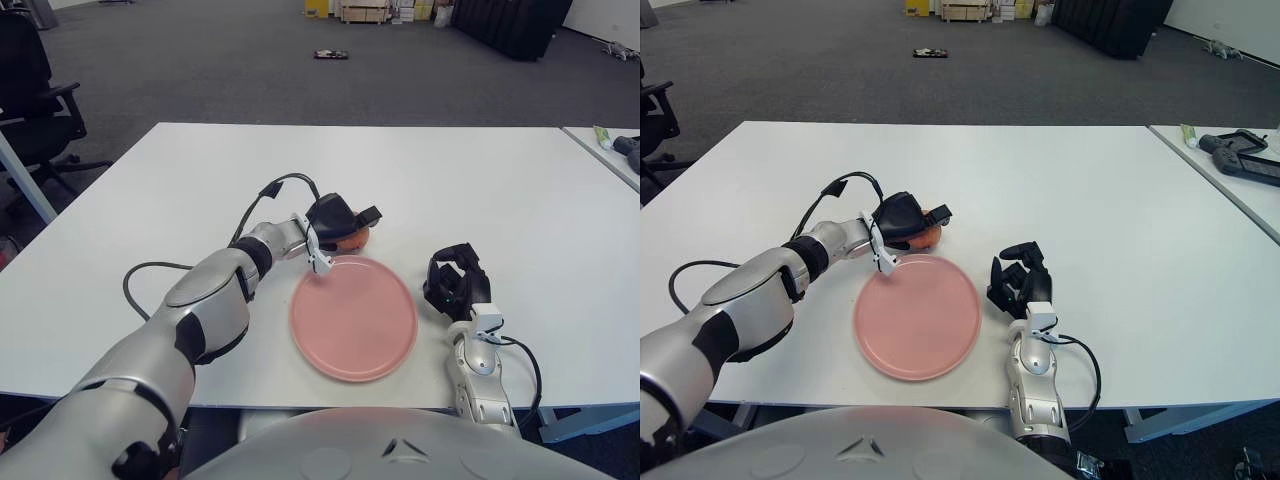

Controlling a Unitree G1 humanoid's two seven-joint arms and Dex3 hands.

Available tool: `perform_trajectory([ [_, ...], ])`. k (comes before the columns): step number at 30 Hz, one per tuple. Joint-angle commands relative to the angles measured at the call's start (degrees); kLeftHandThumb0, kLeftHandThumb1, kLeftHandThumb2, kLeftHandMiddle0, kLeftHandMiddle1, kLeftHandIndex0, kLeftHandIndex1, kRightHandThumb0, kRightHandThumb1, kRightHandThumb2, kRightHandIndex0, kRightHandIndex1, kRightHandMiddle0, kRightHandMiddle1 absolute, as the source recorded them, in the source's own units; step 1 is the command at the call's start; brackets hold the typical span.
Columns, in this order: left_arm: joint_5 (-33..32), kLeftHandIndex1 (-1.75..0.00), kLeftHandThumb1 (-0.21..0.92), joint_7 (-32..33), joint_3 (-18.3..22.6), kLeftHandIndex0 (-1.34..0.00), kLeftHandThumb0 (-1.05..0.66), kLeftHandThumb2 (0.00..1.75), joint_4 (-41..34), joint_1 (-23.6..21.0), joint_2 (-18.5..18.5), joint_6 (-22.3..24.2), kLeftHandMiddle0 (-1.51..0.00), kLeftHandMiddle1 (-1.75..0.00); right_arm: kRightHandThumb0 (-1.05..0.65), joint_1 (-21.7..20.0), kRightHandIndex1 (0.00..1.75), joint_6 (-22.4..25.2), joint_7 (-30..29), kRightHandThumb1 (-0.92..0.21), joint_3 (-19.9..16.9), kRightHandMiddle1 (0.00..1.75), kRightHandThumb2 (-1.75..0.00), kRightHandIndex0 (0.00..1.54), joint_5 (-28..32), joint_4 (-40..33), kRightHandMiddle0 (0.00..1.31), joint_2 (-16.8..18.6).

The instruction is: Put the apple into the plate.

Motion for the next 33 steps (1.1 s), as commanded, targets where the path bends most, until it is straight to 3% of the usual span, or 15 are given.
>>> perform_trajectory([
  [1, 1.2, -1.75, 0.31, -7.6, -0.8, -0.61, -0.47, 1.32, 2.8, 5.0, 2.3, -2.2, -1.15, -1.75, -0.39, -0.4, 1.75, -0.1, 0.2, -0.65, -0.3, 1.75, -0.91, 0.74, 0.1, -0.1, 0.36, -0.1],
  [13, -3.7, -1.75, 0.32, -16.1, 3.9, -0.60, -0.47, 1.32, 1.7, 4.6, 2.9, -3.0, -1.13, -1.75, -0.39, -0.3, 1.75, 0.6, -0.3, -0.65, -0.4, 1.75, -0.90, 0.74, -0.2, -0.4, 0.36, 0.1],
  [33, -13.5, -1.75, 0.33, -19.7, 16.2, -0.59, -0.46, 1.30, 0.7, 5.6, 3.7, -2.3, -1.19, -1.75, -0.39, -1.1, 1.75, -1.0, 0.6, -0.64, -0.8, 1.75, -0.91, 0.76, 0.4, 1.0, 0.37, 0.0],
])
